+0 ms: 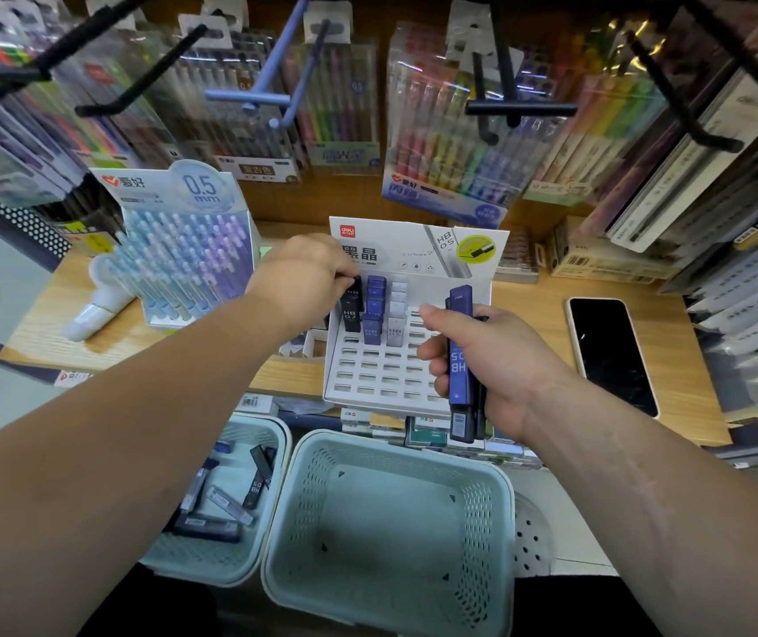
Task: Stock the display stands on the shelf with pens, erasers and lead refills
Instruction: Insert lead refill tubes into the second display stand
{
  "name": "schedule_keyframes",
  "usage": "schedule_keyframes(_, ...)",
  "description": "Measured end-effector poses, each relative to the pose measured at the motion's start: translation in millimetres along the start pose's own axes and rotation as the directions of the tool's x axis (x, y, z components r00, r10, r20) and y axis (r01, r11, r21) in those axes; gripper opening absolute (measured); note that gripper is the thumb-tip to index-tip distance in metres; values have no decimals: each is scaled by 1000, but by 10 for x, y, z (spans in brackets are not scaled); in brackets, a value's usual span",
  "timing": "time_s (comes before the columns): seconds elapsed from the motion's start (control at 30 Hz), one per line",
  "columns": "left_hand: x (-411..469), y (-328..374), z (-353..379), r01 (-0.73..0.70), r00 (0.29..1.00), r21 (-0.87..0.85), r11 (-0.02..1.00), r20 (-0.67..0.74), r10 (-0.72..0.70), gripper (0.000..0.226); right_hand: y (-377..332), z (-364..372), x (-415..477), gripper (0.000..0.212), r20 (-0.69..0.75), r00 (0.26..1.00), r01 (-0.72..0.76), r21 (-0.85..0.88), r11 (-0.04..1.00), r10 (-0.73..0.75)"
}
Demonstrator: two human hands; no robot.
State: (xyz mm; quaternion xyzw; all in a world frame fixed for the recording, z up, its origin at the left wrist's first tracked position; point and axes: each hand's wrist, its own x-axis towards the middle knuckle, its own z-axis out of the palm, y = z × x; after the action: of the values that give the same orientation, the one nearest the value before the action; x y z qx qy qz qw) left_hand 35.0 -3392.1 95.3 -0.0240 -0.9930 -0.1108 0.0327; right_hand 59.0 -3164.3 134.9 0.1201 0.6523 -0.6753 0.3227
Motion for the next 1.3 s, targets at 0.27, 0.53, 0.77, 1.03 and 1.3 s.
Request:
schedule_keyframes(0.27, -134, 75, -15, 22, 998, -44, 999, -54, -25, 25, -64, 15, -6, 34, 39, 998, -56, 130, 990, 52)
schedule_keyframes(0.53, -700, 744, -410, 382, 921, -731, 566, 348, -173, 19, -20, 142, -9, 44, -24, 999, -41, 57, 998, 43)
schedule_keyframes(0.77, -936, 862, -587, 519, 851, -802, 295, 455, -262, 19, -74, 441, -175, 38, -62, 994, 92, 121, 988, -85)
schedule_keyframes(1.03, -1111, 986, -629, 469, 844, -878, 101, 411, -346, 21, -78, 605, -288, 37, -122, 974, 196, 26, 980, -191)
schedule_keyframes(1.3, -1028, 975, -508, 463, 862, -886, -8, 452, -228, 16, -96, 433, -219, 34, -49, 992, 117, 81, 990, -113)
